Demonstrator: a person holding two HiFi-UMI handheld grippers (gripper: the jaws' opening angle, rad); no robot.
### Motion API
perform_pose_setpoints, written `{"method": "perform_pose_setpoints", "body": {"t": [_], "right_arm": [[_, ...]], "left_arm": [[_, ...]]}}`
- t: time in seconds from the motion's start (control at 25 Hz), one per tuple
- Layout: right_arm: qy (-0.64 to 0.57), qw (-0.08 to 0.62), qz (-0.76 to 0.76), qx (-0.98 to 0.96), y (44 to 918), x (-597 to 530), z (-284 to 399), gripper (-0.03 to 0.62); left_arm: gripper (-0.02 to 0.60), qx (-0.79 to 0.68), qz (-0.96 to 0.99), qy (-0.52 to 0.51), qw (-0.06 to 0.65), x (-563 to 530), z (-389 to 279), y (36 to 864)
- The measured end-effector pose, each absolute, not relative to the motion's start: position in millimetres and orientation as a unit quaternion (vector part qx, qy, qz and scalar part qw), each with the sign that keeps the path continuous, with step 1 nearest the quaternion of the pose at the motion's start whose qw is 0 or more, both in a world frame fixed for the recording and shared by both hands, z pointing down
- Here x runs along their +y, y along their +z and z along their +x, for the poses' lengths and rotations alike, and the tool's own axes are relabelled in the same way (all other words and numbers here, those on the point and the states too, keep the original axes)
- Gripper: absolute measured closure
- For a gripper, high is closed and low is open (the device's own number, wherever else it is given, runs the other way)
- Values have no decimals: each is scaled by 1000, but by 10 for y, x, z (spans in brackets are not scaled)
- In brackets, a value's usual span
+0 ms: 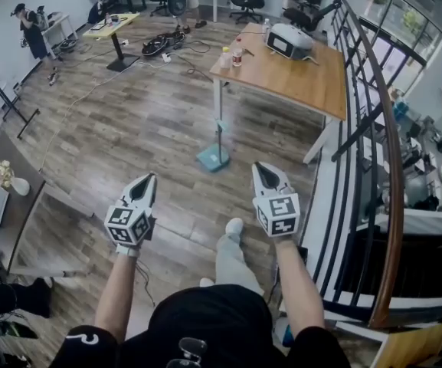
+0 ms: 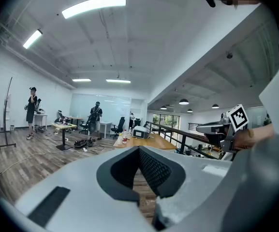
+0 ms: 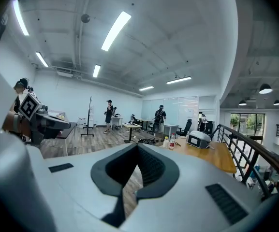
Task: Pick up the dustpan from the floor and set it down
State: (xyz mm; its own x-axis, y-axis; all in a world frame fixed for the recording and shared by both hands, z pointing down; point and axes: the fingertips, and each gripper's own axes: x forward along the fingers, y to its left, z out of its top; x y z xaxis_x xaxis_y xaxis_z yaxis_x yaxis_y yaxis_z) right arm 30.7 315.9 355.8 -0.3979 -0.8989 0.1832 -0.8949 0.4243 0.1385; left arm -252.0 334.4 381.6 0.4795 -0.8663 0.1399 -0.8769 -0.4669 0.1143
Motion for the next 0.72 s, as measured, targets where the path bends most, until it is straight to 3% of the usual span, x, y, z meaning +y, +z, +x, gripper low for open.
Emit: {"method": "perform_pose_setpoints", "body": {"t": [0.72], "right_arm": [[0, 126, 521, -844, 3461, 473, 721, 600]], "left_arm": [[583, -505, 857, 51, 84, 655, -1937, 3622]]}}
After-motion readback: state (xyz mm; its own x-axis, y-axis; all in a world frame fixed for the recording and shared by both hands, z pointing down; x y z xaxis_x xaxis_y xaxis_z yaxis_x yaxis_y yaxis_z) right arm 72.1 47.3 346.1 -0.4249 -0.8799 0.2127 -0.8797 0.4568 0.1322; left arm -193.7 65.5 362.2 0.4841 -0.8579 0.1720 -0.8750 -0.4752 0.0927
